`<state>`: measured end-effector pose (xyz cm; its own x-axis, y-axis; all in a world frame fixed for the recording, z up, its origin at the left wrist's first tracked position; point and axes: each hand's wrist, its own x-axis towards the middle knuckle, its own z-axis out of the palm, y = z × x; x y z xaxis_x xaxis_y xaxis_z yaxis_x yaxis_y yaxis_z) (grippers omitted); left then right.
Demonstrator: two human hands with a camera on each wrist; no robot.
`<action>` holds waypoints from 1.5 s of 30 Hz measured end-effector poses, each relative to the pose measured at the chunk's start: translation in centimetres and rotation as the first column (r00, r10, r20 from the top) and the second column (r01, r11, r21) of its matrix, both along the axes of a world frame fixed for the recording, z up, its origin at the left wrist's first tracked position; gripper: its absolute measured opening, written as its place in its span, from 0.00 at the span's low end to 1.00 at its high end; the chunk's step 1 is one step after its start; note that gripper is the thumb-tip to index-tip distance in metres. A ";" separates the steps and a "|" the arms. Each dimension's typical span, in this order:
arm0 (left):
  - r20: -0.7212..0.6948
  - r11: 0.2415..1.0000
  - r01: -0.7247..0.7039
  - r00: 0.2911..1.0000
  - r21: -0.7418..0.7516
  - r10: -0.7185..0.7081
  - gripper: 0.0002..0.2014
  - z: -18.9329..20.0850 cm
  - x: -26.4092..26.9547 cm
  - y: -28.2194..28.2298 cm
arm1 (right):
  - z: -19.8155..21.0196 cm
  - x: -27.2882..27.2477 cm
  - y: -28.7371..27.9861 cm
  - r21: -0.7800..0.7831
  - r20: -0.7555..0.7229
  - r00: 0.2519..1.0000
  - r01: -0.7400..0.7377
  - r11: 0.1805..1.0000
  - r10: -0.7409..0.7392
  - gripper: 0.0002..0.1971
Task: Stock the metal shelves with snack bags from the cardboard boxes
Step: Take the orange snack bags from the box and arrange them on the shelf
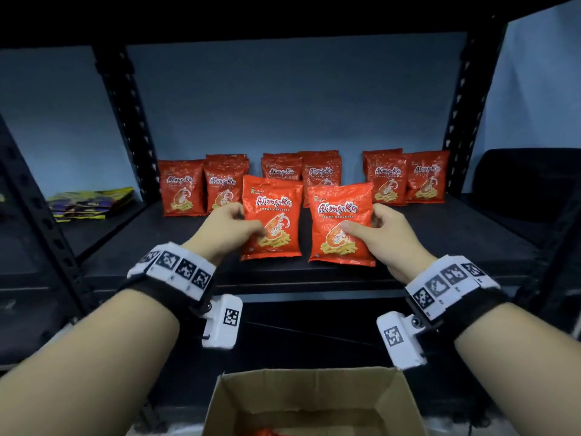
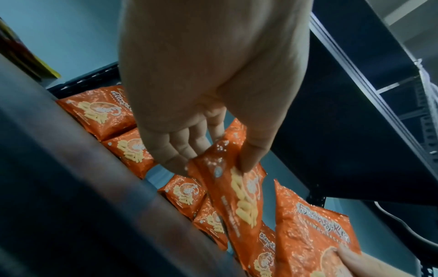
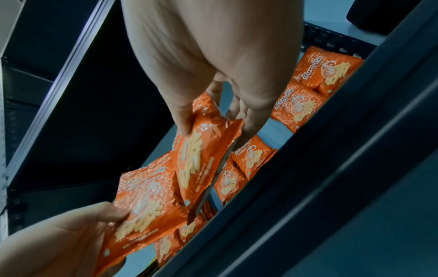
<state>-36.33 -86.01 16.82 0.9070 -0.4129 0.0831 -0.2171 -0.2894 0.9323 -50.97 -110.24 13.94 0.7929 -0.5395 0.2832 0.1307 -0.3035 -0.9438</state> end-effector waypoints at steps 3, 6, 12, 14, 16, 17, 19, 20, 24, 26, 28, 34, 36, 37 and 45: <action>-0.002 0.998 0.000 1.000 0.055 0.000 0.18 2.7 1.7 -1.6 | 2.1 2.1 -1.4 -0.011 -0.010 1.000 0.023 1.000 -0.023 0.15; 0.027 0.996 -0.031 0.999 0.088 0.029 0.14 4.5 3.9 -3.6 | 4.1 5.3 -3.5 -0.022 -0.058 0.998 0.039 0.999 -0.040 0.17; -0.011 0.983 -0.043 0.999 0.178 0.046 0.13 4.3 10.0 -8.0 | 5.6 12.5 -7.6 -0.168 -0.147 0.984 0.072 0.983 -0.097 0.19; 0.013 0.975 -0.077 0.997 0.208 0.076 0.12 3.6 12.1 -9.4 | 5.7 14.5 -8.9 -0.233 -0.208 0.972 0.057 0.971 -0.108 0.22; 0.037 0.963 -0.100 0.995 0.251 0.094 0.12 3.2 13.8 -10.5 | 5.8 16.5 -10.2 -0.275 -0.287 0.952 0.027 0.961 -0.108 0.23; 0.046 0.956 -0.104 0.994 0.274 0.095 0.13 3.1 14.5 -11.0 | 5.8 17.4 -10.8 -0.272 -0.321 0.942 0.007 0.962 -0.098 0.22; 0.053 0.942 -0.107 0.994 0.317 0.095 0.16 2.7 15.9 -11.7 | 5.8 19.0 -11.7 -0.233 -0.365 0.928 -0.015 0.972 -0.073 0.18; 0.061 0.937 -0.109 0.994 0.332 0.094 0.15 2.5 16.4 -12.1 | 5.7 19.6 -12.0 -0.211 -0.376 0.925 -0.023 0.977 -0.060 0.15; 0.098 0.915 -0.133 0.990 0.382 0.103 0.14 1.9 17.8 -13.0 | 5.1 21.0 -12.8 -0.238 -0.430 0.898 -0.010 0.971 -0.096 0.14; 0.110 0.896 -0.142 0.988 0.421 0.105 0.14 1.7 18.1 -13.3 | 4.8 21.4 -13.1 -0.262 -0.436 0.890 0.012 0.965 -0.130 0.14; 0.100 0.882 -0.143 0.989 0.449 0.109 0.12 1.7 18.2 -13.5 | 4.6 21.6 -13.2 -0.272 -0.442 0.885 0.023 0.962 -0.146 0.15; 0.100 0.863 -0.128 0.991 0.489 0.090 0.18 1.8 18.0 -13.3 | 4.5 21.0 -13.0 -0.240 -0.486 0.864 0.012 0.971 -0.130 0.14; 0.099 0.852 -0.119 0.992 0.509 0.079 0.20 1.8 17.6 -13.0 | 4.8 20.5 -12.8 -0.217 -0.473 0.873 0.018 0.976 -0.121 0.14; 0.109 0.843 -0.117 0.992 0.525 0.070 0.20 1.9 17.4 -12.9 | 4.9 20.2 -12.7 -0.214 -0.467 0.876 0.018 0.977 -0.118 0.14; 0.282 0.756 -0.119 0.955 0.644 -0.090 0.20 3.8 13.3 -9.1 | 6.8 14.9 -10.0 -0.577 -0.285 0.920 0.060 0.814 -0.270 0.34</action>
<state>-22.98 -95.09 20.61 0.8930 -0.4474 0.0490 -0.4255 -0.8038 0.4157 -36.11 -120.29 20.76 0.8065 -0.5081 0.3023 -0.2645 -0.7673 -0.5841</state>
